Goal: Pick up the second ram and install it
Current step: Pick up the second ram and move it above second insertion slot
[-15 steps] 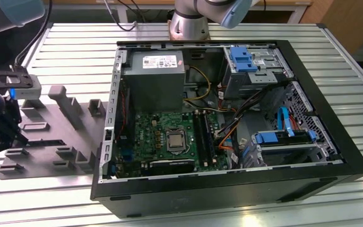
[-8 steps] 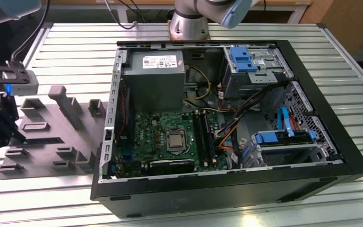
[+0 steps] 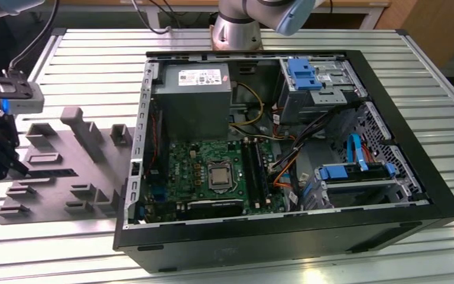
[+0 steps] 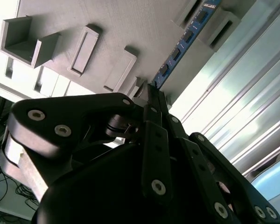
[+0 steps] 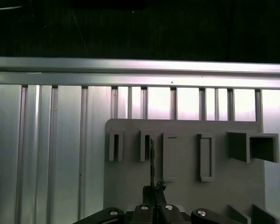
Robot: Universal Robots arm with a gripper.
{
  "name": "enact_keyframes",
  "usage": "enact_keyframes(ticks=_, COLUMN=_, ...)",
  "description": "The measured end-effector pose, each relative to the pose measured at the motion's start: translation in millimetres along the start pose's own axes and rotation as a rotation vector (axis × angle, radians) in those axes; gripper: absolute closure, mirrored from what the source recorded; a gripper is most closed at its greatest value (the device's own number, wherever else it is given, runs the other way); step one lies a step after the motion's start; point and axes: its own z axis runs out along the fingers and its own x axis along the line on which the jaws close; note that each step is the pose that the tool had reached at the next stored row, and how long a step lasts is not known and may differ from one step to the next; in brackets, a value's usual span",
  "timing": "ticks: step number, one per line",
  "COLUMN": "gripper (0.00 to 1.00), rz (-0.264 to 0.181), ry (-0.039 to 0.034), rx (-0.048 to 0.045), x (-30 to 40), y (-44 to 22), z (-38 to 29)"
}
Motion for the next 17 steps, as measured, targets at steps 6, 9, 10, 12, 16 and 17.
enact_keyframes(ticks=6, gripper=0.89, rz=0.0, ry=0.0002, rx=-0.0002, x=-0.1, y=0.1, z=-2.9)
enact_keyframes(ticks=9, gripper=0.89, rz=0.0, ry=0.0001, rx=0.0, x=-0.2, y=0.2, z=-4.8)
enact_keyframes(ticks=10, gripper=0.89, rz=0.0, ry=0.0001, rx=-0.0001, x=-0.3, y=0.3, z=-5.6)
enact_keyframes(ticks=12, gripper=0.89, rz=0.0, ry=0.0001, rx=-0.0001, x=-0.3, y=0.3, z=-7.0)
enact_keyframes(ticks=16, gripper=0.89, rz=0.0, ry=0.0001, rx=-0.0001, x=-0.5, y=0.4, z=-9.6)
enact_keyframes(ticks=17, gripper=0.89, rz=0.0, ry=0.0001, rx=-0.0001, x=-0.5, y=0.5, z=-10.2)
